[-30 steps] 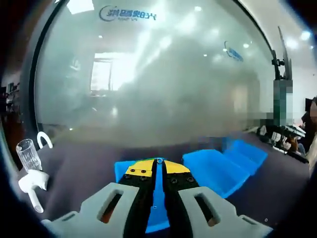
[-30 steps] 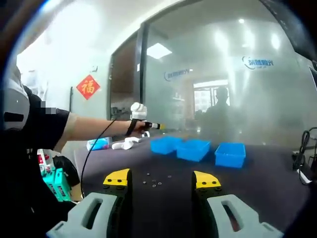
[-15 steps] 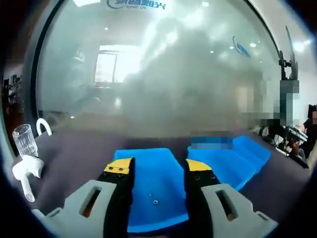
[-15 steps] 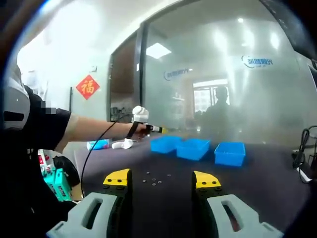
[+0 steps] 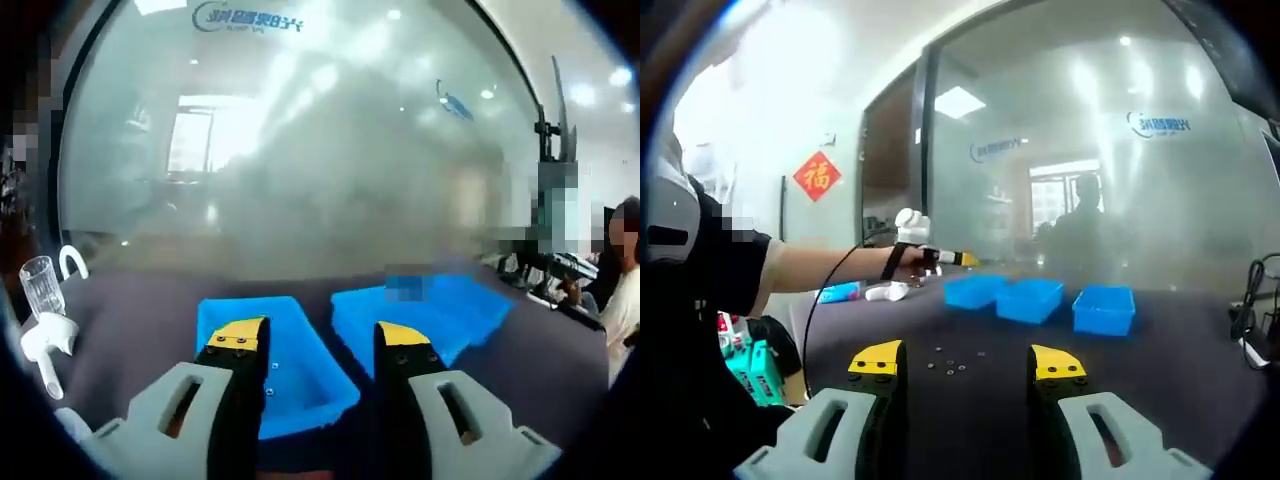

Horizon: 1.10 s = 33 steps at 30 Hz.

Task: Sort the screws, nuts, and washers into the corresponding bins

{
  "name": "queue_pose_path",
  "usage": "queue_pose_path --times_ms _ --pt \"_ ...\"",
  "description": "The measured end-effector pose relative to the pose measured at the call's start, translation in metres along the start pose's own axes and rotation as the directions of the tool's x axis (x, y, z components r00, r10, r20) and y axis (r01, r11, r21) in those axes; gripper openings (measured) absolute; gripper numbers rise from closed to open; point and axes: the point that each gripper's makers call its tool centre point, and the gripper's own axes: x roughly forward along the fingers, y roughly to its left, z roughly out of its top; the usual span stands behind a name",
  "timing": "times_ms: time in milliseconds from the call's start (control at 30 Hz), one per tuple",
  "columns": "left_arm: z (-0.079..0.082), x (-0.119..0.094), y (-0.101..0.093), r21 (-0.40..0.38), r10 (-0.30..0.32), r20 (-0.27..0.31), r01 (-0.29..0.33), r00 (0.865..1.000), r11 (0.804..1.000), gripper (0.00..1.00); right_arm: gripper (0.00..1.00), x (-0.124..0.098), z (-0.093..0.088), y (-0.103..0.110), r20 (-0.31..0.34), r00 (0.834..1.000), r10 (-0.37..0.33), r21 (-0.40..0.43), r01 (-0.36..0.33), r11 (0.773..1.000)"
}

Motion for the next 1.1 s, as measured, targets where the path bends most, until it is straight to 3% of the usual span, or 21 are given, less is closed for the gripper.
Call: queue_pose_path --times_ms 167,333,533,700,767,1100 --pt "0.015 -0.041 -0.034 0.024 -0.08 0.051 0.079 0.995 0.997 0.4 0.43 0.0 0.002 0.001 0.006 1.0 0.003 -0.002 -0.003 1.0" --pt "0.024 -0.092 -0.07 0.053 -0.157 0.119 0.151 0.98 0.987 0.39 0.43 0.0 0.004 0.001 0.012 1.0 0.003 -0.008 -0.003 1.0" --pt "0.024 -0.143 -0.085 0.091 -0.178 0.193 0.163 0.965 0.982 0.38 0.43 0.0 0.006 -0.001 0.021 1.0 0.001 -0.004 -0.001 1.0" --pt "0.005 -0.185 -0.098 0.138 -0.209 0.205 0.183 0.956 0.973 0.38 0.43 0.0 0.005 -0.004 0.025 1.0 -0.005 0.0 0.005 1.0" --pt "-0.005 -0.197 -0.101 0.118 -0.218 0.199 0.197 0.955 0.973 0.38 0.43 -0.001 0.005 -0.006 0.024 1.0 -0.011 -0.002 0.011 1.0" --pt "-0.069 -0.243 -0.113 0.111 -0.274 0.093 0.263 0.957 0.958 0.38 0.43 -0.002 0.007 -0.011 0.037 0.999 -0.026 -0.003 0.027 1.0"
